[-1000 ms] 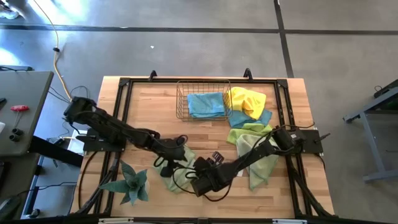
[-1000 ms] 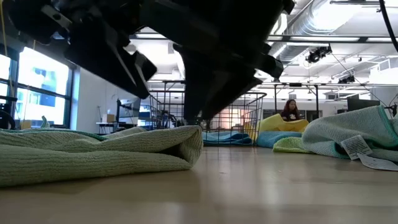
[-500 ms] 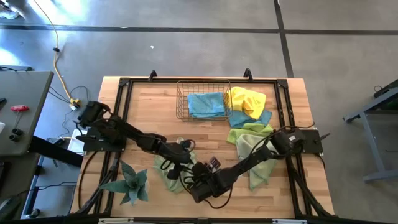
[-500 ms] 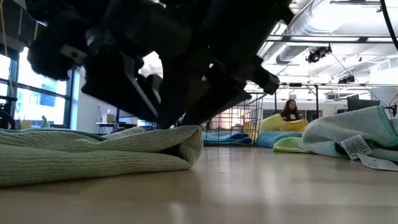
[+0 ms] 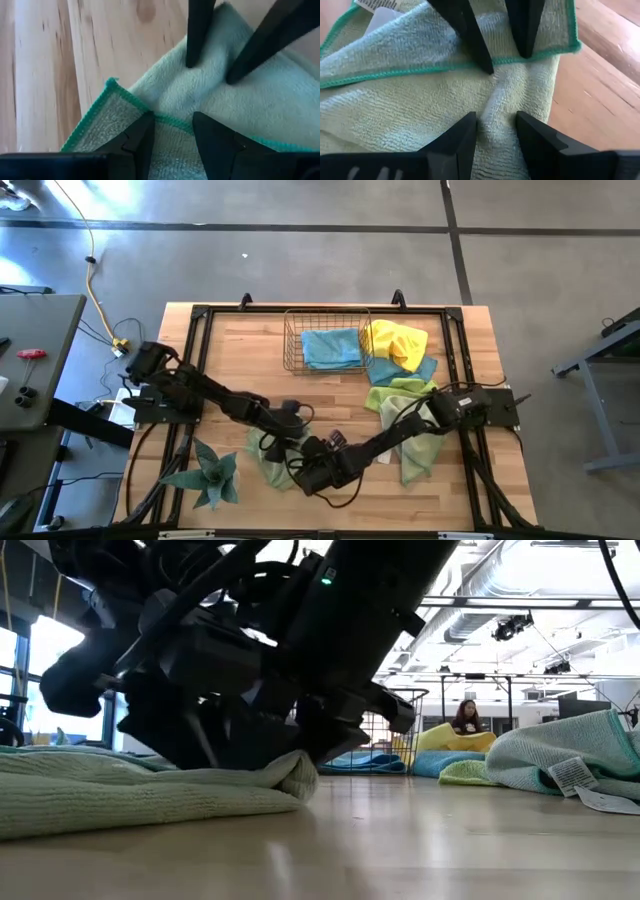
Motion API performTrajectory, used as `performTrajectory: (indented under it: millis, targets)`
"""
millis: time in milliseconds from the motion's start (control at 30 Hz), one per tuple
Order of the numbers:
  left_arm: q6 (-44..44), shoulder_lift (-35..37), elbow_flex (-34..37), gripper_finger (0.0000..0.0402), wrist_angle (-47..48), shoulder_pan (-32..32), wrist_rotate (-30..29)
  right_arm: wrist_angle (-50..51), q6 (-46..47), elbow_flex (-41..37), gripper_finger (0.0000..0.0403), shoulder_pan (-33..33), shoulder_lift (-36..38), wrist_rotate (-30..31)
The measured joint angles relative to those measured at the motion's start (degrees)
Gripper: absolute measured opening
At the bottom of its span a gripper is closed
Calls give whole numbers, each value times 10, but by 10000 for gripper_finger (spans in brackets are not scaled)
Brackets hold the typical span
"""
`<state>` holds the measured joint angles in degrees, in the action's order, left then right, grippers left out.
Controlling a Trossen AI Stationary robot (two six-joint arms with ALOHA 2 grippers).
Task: Fold microfiber towels
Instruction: Fold the left light green towel
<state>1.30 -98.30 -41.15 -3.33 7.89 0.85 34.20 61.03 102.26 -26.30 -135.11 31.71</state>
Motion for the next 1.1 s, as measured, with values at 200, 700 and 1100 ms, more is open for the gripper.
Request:
performTrajectory:
  millis: [200, 700, 1100]
  targets:
    - [-10, 45, 1, 131, 114, 4, 3, 0, -3, 0, 133, 1, 0, -10]
    - [8, 203, 2, 130, 243, 24, -43, 1, -18, 0, 133, 5, 1, -21]
    - [11, 117, 2, 130, 124, -1, -79, -6, -26, 0, 133, 8, 1, -18]
